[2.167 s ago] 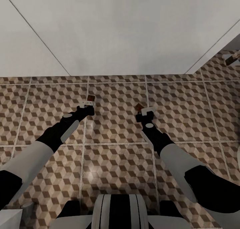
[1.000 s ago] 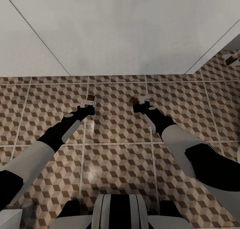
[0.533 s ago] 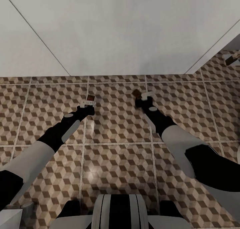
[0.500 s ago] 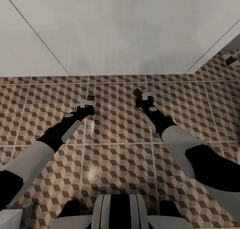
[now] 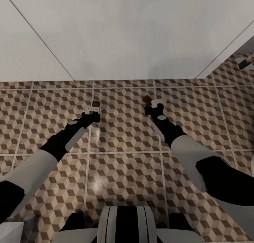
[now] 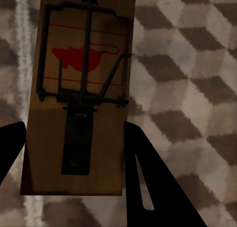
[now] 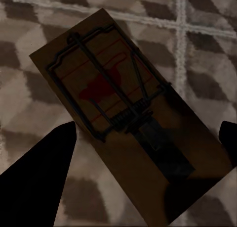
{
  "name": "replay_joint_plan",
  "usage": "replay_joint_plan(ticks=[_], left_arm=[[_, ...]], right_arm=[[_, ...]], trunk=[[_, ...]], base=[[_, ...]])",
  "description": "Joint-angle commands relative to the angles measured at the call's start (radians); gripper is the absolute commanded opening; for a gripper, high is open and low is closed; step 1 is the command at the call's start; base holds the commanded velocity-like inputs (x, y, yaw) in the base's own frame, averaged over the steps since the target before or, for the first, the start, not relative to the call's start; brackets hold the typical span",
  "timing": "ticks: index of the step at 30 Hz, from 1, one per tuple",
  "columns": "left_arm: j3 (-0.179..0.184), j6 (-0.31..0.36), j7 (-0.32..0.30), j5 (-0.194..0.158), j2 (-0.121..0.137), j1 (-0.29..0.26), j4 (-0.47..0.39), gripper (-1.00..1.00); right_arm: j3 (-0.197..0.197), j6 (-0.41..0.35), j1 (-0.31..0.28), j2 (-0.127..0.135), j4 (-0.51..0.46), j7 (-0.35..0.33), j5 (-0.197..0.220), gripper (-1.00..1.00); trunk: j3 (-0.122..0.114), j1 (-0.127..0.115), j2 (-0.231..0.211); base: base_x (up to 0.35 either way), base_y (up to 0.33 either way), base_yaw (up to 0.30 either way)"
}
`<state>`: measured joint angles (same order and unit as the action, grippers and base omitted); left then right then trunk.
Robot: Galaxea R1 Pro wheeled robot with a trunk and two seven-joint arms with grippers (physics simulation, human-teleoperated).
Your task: Take the four mousetraps from the cabinet in the bathroom and place them on the bathroom floor. Make sure all four end up on the same floor surface, and ensure that at least two of them are either under or directly next to the same bathroom sink.
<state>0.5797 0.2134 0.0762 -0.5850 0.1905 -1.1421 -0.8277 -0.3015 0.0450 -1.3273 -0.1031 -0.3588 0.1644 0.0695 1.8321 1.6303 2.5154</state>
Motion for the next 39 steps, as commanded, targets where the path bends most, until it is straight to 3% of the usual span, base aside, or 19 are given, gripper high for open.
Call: replay_joint_plan(ticks=[1,11,16,20,25,28,33,39], left_arm=[[0.006,0.003,0.008,-0.010,0.002,-0.001,-0.003,-1.00],[0.006,0.003,0.008,-0.011,0.003,-0.001,-0.004,-1.00],[0.005,0.003,0.012,-0.011,0.002,-0.001,-0.002,-1.00],[0.000,0.010,0.075,-0.012,0.001,-0.001,-0.001,-1.00],[-0.009,0.113,0.164,-0.012,-0.002,-0.001,-0.005,-1.00],[-0.036,0.165,0.202,-0.010,-0.018,-0.008,-0.001,-1.00],[-0.125,0.276,0.231,-0.007,-0.060,-0.024,0.005,-1.00],[-0.146,0.299,0.233,-0.006,-0.084,-0.079,0.114,-1.00]], right_arm=[[-0.008,0.008,0.002,0.000,0.000,0.007,0.007,-1.00],[-0.008,0.008,0.019,-0.001,0.002,0.010,0.008,-1.00],[0.002,-0.053,0.020,-0.002,0.033,0.013,0.014,-1.00],[0.007,-0.107,0.019,-0.004,0.048,0.011,0.017,-1.00],[0.008,-0.177,0.016,-0.006,0.044,0.009,0.017,-1.00],[0.009,-0.189,0.014,-0.006,0.033,0.009,0.016,-1.00],[0.009,-0.195,0.013,-0.006,0.016,0.009,0.016,-1.00],[0.009,-0.196,0.011,-0.006,0.005,0.009,0.016,-1.00]], trunk=[[0.001,0.000,0.000],[0.001,0.000,0.000],[0.001,0.000,0.000],[0.001,0.000,0.000],[0.001,0.000,0.000],[0.001,0.000,0.000],[0.001,0.000,0.000],[0.001,0.000,0.000]], base=[[0.000,0.000,0.000],[0.000,0.000,0.000],[0.000,0.000,0.000],[0.000,0.000,0.000],[0.000,0.000,0.000],[0.000,0.000,0.000],[0.000,0.000,0.000],[0.000,0.000,0.000]])
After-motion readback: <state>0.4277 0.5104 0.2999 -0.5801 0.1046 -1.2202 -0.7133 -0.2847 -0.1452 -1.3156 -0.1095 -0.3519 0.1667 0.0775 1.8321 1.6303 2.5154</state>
